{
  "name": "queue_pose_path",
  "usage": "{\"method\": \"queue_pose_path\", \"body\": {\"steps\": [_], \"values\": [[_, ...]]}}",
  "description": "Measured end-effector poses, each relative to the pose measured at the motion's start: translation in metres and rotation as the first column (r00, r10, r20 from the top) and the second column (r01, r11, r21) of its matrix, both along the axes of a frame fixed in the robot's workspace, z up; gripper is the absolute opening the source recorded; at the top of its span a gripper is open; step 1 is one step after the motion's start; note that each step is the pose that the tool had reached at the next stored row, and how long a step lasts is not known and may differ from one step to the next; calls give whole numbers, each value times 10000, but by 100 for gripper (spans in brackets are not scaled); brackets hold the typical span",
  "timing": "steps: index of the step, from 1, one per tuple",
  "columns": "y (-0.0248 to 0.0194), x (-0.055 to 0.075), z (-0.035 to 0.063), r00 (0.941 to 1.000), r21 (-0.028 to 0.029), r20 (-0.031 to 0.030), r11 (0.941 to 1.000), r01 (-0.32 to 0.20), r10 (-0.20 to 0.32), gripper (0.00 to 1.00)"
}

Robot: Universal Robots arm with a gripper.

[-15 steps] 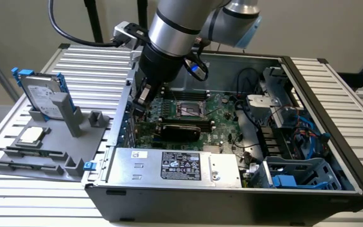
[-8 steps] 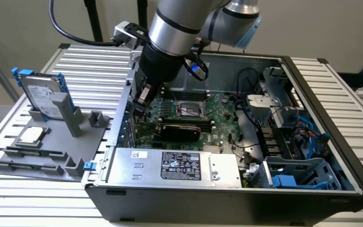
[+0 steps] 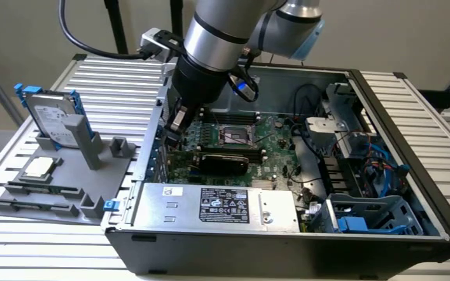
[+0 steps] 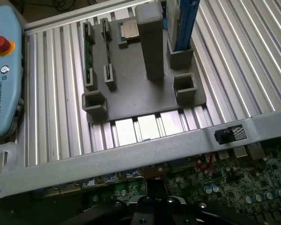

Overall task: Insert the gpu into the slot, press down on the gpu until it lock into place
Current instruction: 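Press down on the gpu until it lock into place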

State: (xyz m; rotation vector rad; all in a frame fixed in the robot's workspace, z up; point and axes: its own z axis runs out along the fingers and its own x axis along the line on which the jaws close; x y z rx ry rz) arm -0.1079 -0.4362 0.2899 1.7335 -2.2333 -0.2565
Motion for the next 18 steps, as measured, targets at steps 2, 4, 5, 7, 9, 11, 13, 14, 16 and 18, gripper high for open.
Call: {"method": "queue_pose_path", "body": {"steps": [2,4,5,7,9,11,13,14,16,18], "values": [[1,1,-3,10000,-8,0,10000,1,-1,11],[9,1,-5,10000,-20,1,10000,11,-11,11],[14,0,-4,10000,-29,1,10000,16,-16,11],[26,1,-4,10000,-48,0,10000,25,-25,11],[35,0,-4,10000,-72,1,10000,33,-33,11],[45,0,-5,10000,-104,1,9999,41,-41,11],[54,0,-5,10000,-145,1,9999,48,-48,11],[55,1,-5,10000,-166,1,9999,47,-47,11],[52,1,-5,10000,-184,-1,9998,54,-54,11],[28,1,-5,10000,-187,-2,9998,59,-59,11]]}}
